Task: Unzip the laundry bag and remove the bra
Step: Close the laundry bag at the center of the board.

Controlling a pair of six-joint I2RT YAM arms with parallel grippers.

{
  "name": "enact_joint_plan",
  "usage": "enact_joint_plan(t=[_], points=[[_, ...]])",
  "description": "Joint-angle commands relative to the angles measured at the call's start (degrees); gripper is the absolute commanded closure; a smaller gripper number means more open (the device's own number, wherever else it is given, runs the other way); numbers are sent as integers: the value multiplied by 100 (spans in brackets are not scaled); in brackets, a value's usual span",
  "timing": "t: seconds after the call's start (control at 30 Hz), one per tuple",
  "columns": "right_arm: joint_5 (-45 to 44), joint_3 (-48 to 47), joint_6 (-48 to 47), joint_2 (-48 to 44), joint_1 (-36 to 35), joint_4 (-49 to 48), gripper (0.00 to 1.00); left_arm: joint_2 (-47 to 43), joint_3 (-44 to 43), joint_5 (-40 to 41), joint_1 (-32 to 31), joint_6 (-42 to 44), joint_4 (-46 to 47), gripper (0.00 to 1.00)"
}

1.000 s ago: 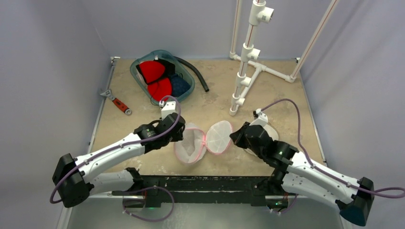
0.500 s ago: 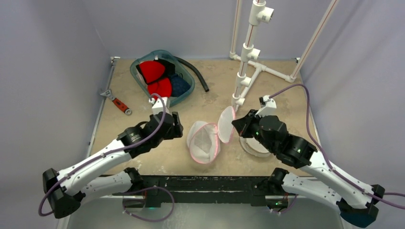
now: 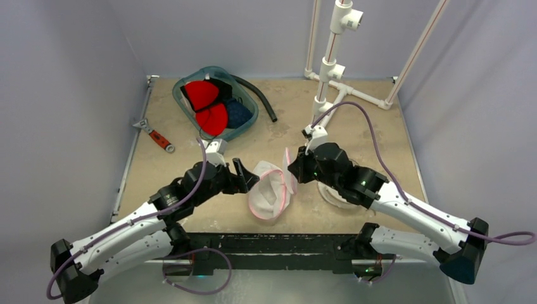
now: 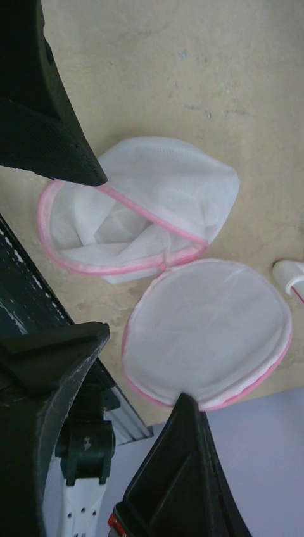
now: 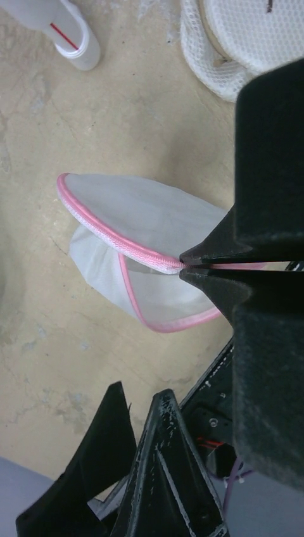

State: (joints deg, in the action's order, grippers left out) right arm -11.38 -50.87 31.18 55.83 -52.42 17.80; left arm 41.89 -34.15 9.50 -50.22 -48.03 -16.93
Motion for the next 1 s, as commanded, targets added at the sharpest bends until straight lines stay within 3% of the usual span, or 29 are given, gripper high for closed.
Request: enact_joint_plan(t=[0.0,0.1,0.27,0.6,0.97], points=[[309,-133,-656,66,11,-464,100,144,131,-841,1,-192,1188,22],[145,-272,-195,316,13,-364,100,372,139,-975,-330,11,1770,20],[310,-310,373,692,14,-311,100,734,150,-161,-1116,530,2228,18],[920,-334,1049,807,15,-561,100,989,558,1256,-1649,819,2844,19],[1114,-484,1268,1039,14,-645,100,1812,244,1397,-1881,886,2944,37]])
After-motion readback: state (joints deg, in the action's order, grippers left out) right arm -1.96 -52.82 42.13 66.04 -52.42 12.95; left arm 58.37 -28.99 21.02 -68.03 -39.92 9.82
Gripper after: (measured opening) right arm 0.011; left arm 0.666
